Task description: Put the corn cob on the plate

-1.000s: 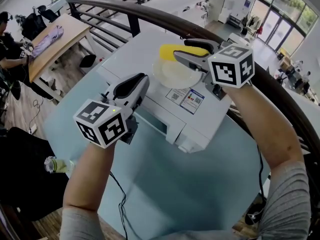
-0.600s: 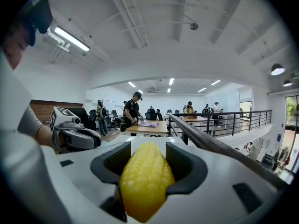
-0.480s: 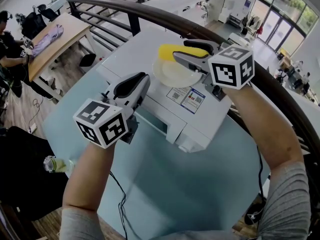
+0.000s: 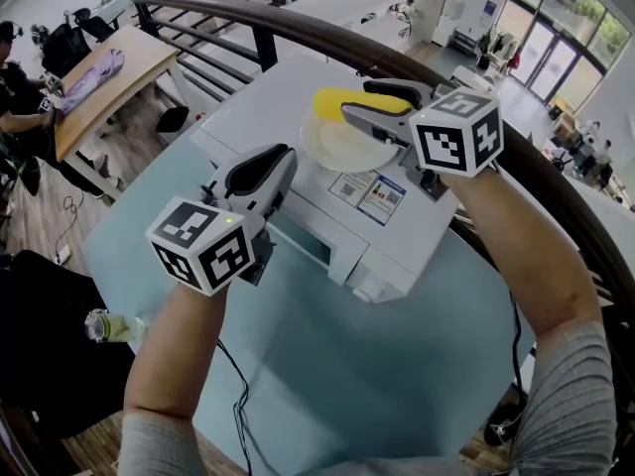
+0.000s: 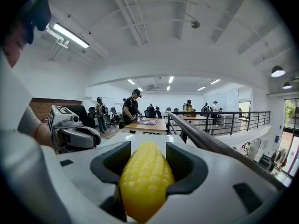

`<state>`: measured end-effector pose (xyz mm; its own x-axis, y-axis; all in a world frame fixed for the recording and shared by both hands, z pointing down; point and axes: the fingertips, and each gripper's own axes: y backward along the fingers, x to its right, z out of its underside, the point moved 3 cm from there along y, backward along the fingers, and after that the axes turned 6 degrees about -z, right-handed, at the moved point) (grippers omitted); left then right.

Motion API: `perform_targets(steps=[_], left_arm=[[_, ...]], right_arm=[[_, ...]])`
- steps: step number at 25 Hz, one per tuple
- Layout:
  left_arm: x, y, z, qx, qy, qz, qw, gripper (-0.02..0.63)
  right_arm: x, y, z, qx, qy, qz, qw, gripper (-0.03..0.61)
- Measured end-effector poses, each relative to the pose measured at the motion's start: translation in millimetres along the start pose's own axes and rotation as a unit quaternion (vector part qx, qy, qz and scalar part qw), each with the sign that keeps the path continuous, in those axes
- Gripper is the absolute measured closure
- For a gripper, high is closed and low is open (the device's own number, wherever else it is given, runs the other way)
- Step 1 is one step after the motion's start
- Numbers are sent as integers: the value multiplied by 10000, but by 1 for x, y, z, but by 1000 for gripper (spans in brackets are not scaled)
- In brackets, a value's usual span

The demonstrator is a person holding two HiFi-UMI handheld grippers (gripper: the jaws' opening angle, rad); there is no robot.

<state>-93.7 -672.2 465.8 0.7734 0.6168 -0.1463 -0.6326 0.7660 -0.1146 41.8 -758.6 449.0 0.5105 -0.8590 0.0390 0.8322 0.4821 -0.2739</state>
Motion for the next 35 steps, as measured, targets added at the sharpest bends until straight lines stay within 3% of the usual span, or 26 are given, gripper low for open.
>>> perform_targets(steps=[18,35], left_arm=[[1,-1,2,17,-88,9,10000,555],[2,0,0,51,-139,3,9999,555]], right_arm=[[-6,10,10,-417,430,92,9982,330],[-18,4,16,-859,601,-130,9944,345]])
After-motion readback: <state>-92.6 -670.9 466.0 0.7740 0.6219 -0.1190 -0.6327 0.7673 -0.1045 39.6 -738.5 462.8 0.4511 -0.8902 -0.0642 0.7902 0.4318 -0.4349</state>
